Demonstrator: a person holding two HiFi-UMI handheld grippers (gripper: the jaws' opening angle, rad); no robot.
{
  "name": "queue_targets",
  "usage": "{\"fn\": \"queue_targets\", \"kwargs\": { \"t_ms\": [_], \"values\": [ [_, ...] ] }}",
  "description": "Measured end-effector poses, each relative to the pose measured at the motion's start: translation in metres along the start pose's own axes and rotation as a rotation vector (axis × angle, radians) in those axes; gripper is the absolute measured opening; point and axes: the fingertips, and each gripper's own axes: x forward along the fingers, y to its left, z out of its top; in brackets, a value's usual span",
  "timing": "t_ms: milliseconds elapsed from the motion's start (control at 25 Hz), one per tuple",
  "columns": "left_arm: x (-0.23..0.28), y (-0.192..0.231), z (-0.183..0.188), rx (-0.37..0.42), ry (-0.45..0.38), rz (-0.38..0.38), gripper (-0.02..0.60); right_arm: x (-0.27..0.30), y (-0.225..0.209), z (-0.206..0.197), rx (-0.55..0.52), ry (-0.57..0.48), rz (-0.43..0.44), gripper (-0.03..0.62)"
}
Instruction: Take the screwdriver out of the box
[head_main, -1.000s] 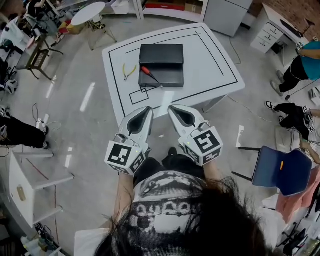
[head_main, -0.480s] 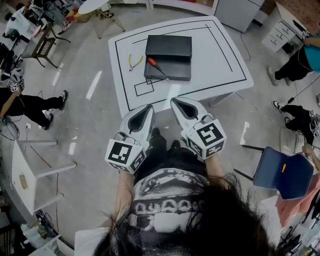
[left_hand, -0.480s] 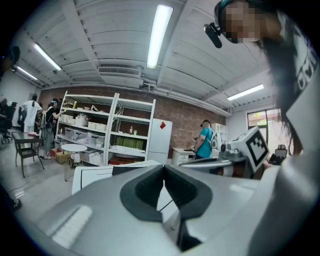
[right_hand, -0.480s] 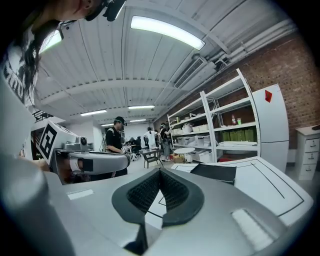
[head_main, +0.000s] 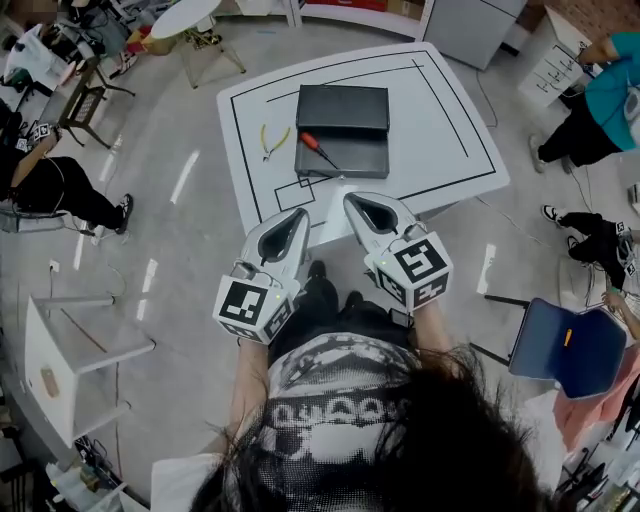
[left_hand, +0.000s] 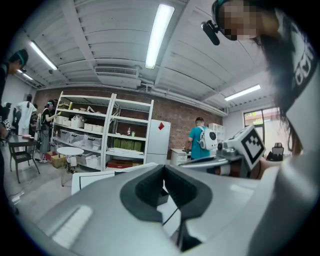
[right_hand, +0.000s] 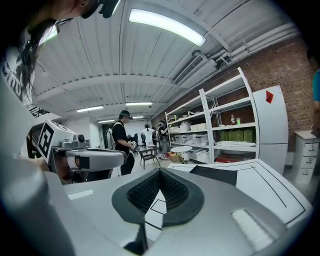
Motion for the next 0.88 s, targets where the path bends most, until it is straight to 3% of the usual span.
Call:
{"fn": "queue_targets", "kwargs": {
  "t_ms": [440, 880],
  "values": [
    [0.032, 0.067, 0.007, 0.007, 0.007, -0.051, 0.000, 0.089, -0.044, -0.012, -0.020, 0.119, -0.044, 0.004],
    [0.051, 0.109, 0.008, -0.004, 0.018, -0.085, 0.000, 0.184, -0.081, -0.040, -0.079, 0.276, 0.005, 0.052]
  ]
}}
